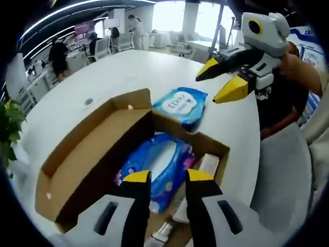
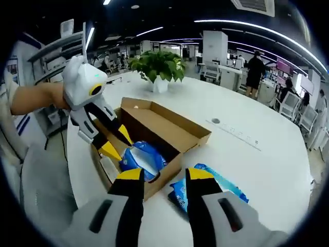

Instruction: Operate the shoe box by opening the lid, removing the specified soft item, and placing it in the target area until the item is outside and the box remains undamaged.

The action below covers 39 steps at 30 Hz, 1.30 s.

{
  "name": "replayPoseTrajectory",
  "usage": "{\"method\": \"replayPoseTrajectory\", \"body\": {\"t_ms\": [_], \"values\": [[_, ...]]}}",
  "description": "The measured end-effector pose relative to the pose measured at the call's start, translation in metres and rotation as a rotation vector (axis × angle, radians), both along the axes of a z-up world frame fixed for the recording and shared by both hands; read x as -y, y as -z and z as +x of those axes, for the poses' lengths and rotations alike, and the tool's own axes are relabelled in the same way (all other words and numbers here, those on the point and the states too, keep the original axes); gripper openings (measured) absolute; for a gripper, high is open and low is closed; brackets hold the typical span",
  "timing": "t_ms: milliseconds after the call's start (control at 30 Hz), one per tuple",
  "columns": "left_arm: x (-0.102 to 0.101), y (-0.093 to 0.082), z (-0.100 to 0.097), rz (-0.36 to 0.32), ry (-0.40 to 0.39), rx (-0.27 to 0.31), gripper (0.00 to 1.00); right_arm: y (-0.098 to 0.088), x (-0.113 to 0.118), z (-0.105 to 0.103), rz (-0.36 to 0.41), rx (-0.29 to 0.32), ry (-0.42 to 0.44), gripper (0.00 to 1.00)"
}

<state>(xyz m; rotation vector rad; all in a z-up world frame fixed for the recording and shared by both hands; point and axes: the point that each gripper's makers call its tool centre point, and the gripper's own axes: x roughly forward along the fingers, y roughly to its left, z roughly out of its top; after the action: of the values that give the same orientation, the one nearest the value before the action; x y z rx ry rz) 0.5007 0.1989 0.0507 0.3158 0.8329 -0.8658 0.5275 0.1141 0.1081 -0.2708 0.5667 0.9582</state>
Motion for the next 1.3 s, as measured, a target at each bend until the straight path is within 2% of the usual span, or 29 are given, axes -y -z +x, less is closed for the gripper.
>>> {"method": "replayPoseTrajectory", "body": {"t_ms": [133, 267, 467, 633, 833, 933, 1033, 1300], "values": [[0.002, 0.008, 0.001, 0.021, 0.047, 0.005, 0.24, 0.010, -0.013, -0.002, -0.032, -0.018, -0.058, 0.22], [0.006, 0.013, 0.004, 0.040, 0.098, 0.020, 0.24, 0.021, -0.027, -0.001, -0.071, -0.014, -0.109, 0.23], [0.010, 0.026, 0.006, 0.049, 0.129, -0.023, 0.21, 0.038, -0.044, 0.002, -0.128, -0.009, -0.163, 0.22], [0.010, 0.031, 0.007, 0.058, 0.140, -0.033, 0.18, 0.051, -0.055, 0.004, -0.184, 0.014, -0.201, 0.21], [0.008, 0.039, 0.009, 0.077, 0.156, -0.043, 0.15, 0.063, -0.064, 0.012, -0.219, 0.036, -0.207, 0.19], [0.007, 0.041, 0.010, 0.088, 0.173, -0.035, 0.13, 0.070, -0.065, 0.016, -0.233, 0.026, -0.186, 0.15], [0.008, 0.044, 0.011, 0.106, 0.197, -0.019, 0.09, 0.074, -0.069, 0.019, -0.223, 0.015, -0.158, 0.12], [0.009, 0.046, 0.005, 0.119, 0.238, -0.019, 0.00, 0.084, -0.077, 0.026, -0.253, 0.015, -0.152, 0.08]]}}
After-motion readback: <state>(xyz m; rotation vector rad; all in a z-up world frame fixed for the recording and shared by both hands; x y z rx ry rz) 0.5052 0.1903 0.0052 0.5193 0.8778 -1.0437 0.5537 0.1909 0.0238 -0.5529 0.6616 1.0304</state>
